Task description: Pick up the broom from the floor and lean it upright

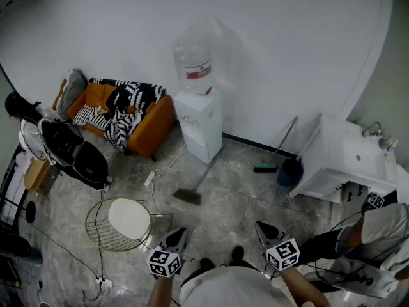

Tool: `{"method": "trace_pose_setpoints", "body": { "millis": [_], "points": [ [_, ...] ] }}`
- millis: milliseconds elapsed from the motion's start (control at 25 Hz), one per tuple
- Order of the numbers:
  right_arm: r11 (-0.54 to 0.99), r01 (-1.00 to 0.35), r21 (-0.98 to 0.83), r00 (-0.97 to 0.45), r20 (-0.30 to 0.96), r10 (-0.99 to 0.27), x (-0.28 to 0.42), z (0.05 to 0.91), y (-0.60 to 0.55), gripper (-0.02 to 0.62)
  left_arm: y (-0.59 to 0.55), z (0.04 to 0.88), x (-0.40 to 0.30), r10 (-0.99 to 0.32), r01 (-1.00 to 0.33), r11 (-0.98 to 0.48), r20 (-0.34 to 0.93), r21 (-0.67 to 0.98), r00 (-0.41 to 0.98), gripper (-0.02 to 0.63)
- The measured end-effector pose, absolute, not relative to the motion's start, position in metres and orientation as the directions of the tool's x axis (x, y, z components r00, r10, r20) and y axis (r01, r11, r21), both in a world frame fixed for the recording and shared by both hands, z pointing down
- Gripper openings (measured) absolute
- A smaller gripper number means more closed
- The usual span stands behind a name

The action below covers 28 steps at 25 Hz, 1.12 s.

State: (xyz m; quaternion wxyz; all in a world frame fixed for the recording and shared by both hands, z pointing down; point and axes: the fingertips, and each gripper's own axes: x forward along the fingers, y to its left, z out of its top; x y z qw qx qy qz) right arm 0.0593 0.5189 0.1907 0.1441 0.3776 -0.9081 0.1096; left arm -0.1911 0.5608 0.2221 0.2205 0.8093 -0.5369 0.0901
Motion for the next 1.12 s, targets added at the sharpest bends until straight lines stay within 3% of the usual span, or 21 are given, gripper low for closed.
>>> {"method": "trace_pose_setpoints", "body": {
  "millis": [560, 1120],
  "points": [
    [0.695, -0.709, -0.123, -0.685, 0.356, -0.635, 0.061, 0.201, 0.494, 0.000, 0.539, 0.228, -0.185, -0.818, -0.909, -0.331, 0.403, 0.255, 0.411, 0.025],
    [0.719, -0.677, -0.155, -0.714, 0.376, -0.591, 0.091, 0.210, 0.431, 0.000, 0.483, 0.213, -0.139, -0.849, -0.906, -0.327, 0.339, 0.267, 0.406, 0.025]
  ]
}}
